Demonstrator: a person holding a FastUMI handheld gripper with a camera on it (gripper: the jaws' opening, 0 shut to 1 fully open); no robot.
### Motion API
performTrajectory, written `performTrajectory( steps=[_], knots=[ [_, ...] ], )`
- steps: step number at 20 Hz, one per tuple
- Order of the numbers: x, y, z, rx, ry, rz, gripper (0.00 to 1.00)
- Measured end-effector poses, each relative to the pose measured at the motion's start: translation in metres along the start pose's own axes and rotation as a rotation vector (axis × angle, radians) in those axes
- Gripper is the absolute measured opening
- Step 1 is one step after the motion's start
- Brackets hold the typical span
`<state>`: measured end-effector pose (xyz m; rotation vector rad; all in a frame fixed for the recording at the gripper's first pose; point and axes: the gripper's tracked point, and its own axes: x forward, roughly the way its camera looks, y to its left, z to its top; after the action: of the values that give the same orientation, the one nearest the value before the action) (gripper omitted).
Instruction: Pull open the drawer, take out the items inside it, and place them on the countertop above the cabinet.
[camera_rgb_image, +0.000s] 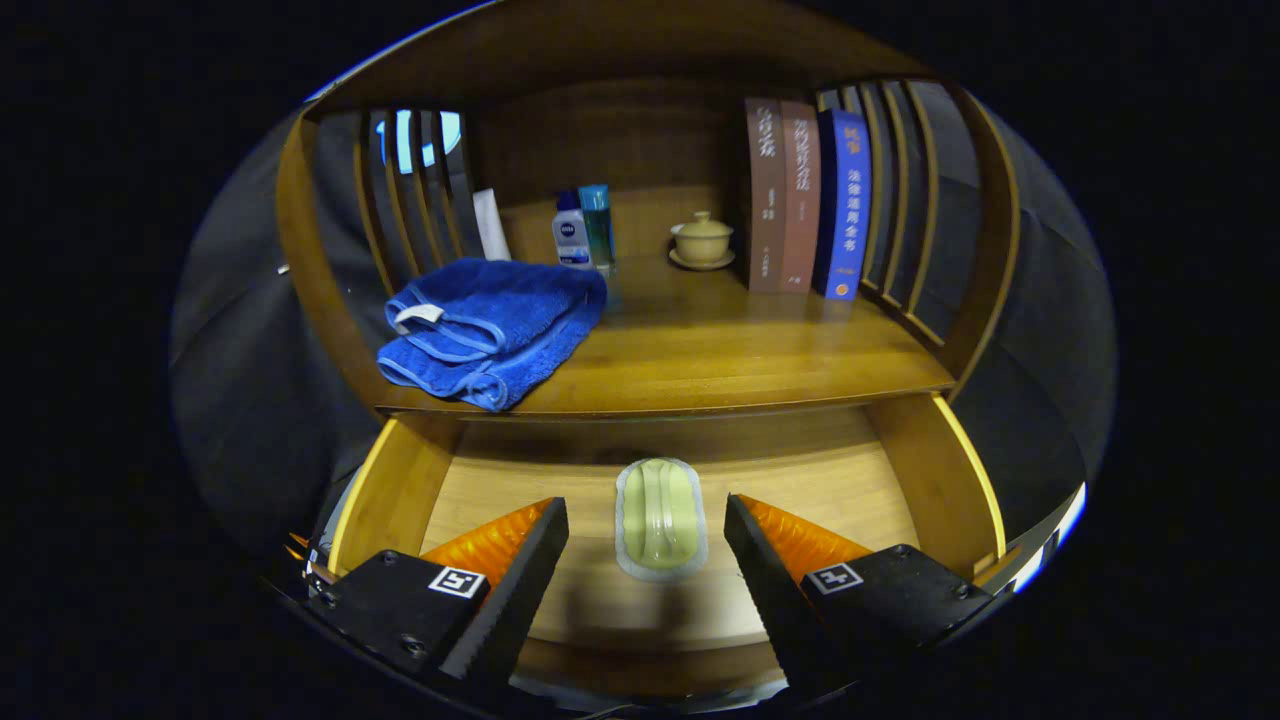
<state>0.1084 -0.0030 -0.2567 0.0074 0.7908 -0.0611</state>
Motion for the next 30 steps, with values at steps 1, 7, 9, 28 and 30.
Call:
performTrajectory(
  steps=[1,7,9,28,30],
  knots=[
    [0.009,0.000,0.001,-0.008,0.022,-0.004,1.00],
    [0.057,-0.008,-0.013,0.017,0.200,-0.038,0.96],
    [0.065,-0.009,-0.019,0.004,0.243,-0.044,0.92],
    [0.067,-0.005,-0.034,-0.013,0.316,-0.039,0.27],
    [0.049,-0.002,-0.033,0.012,0.286,-0.023,0.28]
  ],
)
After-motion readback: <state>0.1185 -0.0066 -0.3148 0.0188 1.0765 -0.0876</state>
